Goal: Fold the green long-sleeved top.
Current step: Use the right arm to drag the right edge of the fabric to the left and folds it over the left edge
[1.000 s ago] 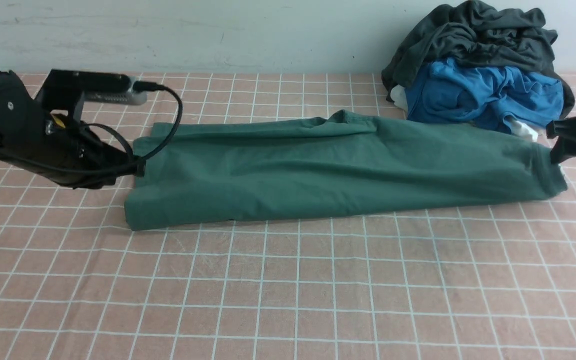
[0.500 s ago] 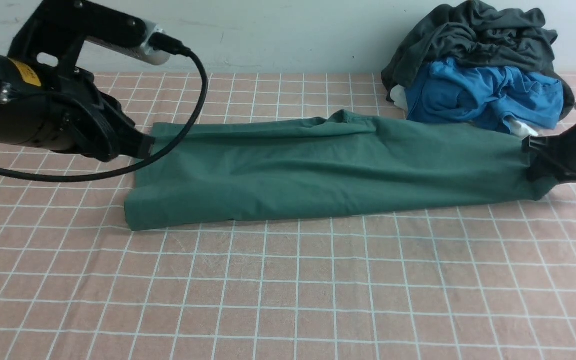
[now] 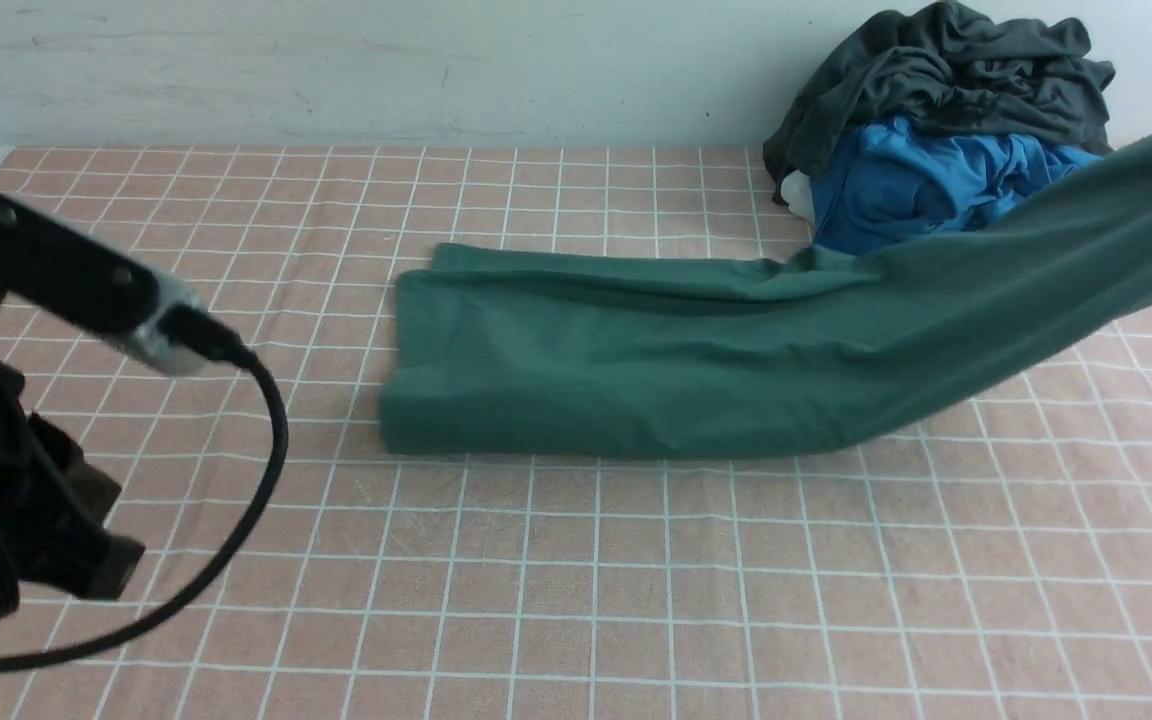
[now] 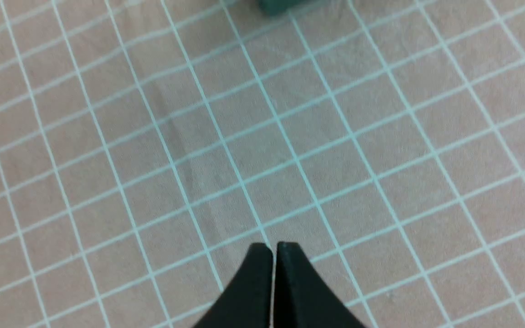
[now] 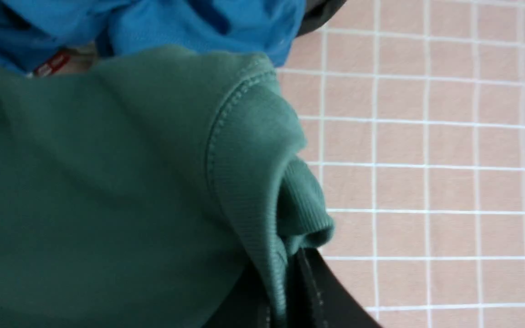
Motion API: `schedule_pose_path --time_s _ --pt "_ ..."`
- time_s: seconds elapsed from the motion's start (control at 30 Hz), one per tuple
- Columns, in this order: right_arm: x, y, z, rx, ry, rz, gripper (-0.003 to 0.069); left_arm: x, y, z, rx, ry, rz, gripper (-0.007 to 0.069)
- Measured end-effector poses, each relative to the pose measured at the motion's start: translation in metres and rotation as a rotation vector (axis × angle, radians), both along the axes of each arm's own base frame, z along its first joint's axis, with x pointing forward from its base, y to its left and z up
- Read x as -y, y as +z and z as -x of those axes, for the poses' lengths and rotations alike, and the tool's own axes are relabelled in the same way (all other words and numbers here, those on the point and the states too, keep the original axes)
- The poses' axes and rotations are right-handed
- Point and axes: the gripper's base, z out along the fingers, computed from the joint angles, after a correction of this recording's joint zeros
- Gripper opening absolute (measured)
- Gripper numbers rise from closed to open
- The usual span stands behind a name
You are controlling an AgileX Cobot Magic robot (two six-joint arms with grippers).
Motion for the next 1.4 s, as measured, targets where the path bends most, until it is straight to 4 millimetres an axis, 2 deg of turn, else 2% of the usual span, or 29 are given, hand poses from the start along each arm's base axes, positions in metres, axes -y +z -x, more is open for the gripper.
schedule_pose_path --time_s 0.03,0.1,0.17,0.23,0.33,0.37,0.4,0.43,0.5,0.53,0.67,0.77,0.8,0.87,0.9,0.97,1.07,1.13,1.23,1.4 --pt "-0.001 0.002 0.001 0.005 0.001 0.003 0.0029 0.000 -0.001 0.000 -0.005 0.000 -0.001 -0.0003" --pt "-0.030 0.023 0.006 0.078 0.058 0.009 0.0029 0.000 -0.015 0.000 -0.008 0.000 -0.005 -0.0003" --pt "-0.067 0.031 0.003 0.137 0.142 -0.022 0.0029 0.000 -0.017 -0.003 0.033 0.004 0.006 -0.0003" --pt "-0.110 0.028 -0.003 0.178 0.237 -0.083 0.0029 0.002 -0.015 -0.006 0.070 0.014 0.028 -0.0003" --pt "-0.179 0.008 -0.016 0.205 0.372 -0.174 0.0029 0.003 -0.013 -0.008 0.091 0.036 0.056 -0.0003" --pt "-0.183 0.009 -0.015 0.211 0.382 -0.179 0.0029 0.003 -0.013 -0.008 0.091 0.038 0.059 -0.0003" --pt "-0.222 -0.011 -0.022 0.219 0.454 -0.214 0.0029 0.003 -0.013 -0.008 0.093 0.043 0.070 -0.0003" --pt "-0.246 -0.023 -0.024 0.219 0.494 -0.231 0.0029 0.004 -0.013 -0.008 0.096 0.045 0.077 -0.0003" --pt "-0.280 -0.045 -0.026 0.216 0.544 -0.257 0.0029 0.004 -0.013 -0.008 0.095 0.047 0.089 -0.0003" --pt "-0.305 -0.062 -0.026 0.214 0.576 -0.276 0.0029 0.005 -0.012 -0.008 0.093 0.049 0.100 -0.0003" --pt "-0.352 -0.107 -0.027 0.223 0.630 -0.305 0.0049 0.006 -0.012 -0.008 0.093 0.050 0.107 -0.0003" --pt "-0.369 -0.125 -0.026 0.224 0.656 -0.309 0.0099 0.006 -0.012 -0.008 0.095 0.050 0.107 -0.0003" --pt "-0.373 -0.127 -0.026 0.223 0.662 -0.310 0.0142 0.006 -0.012 -0.008 0.095 0.050 0.107 -0.0003" --pt "-0.376 -0.123 -0.027 0.229 0.669 -0.312 0.0216 0.006 -0.012 -0.008 0.095 0.050 0.107 -0.0003" --pt "-0.376 -0.122 -0.027 0.228 0.669 -0.312 0.0216 0.006 -0.012 -0.008 0.095 0.049 0.107 -0.0003" --pt "-0.376 -0.109 -0.028 0.236 0.682 -0.295 0.0303 0.005 -0.012 -0.007 0.099 0.045 0.104 -0.0003" --pt "-0.373 -0.100 -0.028 0.220 0.693 -0.260 0.0351 0.005 -0.008 -0.005 0.124 0.044 0.109 -0.0003" --pt "-0.372 -0.102 -0.028 0.207 0.692 -0.254 0.0351 0.004 -0.006 -0.004 0.142 0.043 0.112 -0.0003" --pt "-0.374 -0.123 -0.032 0.156 0.674 -0.256 0.0297 0.004 -0.002 -0.001 0.170 0.042 0.119 -0.0003" --pt "-0.389 -0.185 -0.033 0.004 0.601 -0.367 0.0108 0.003 0.000 0.001 0.182 0.042 0.122 -0.0003"
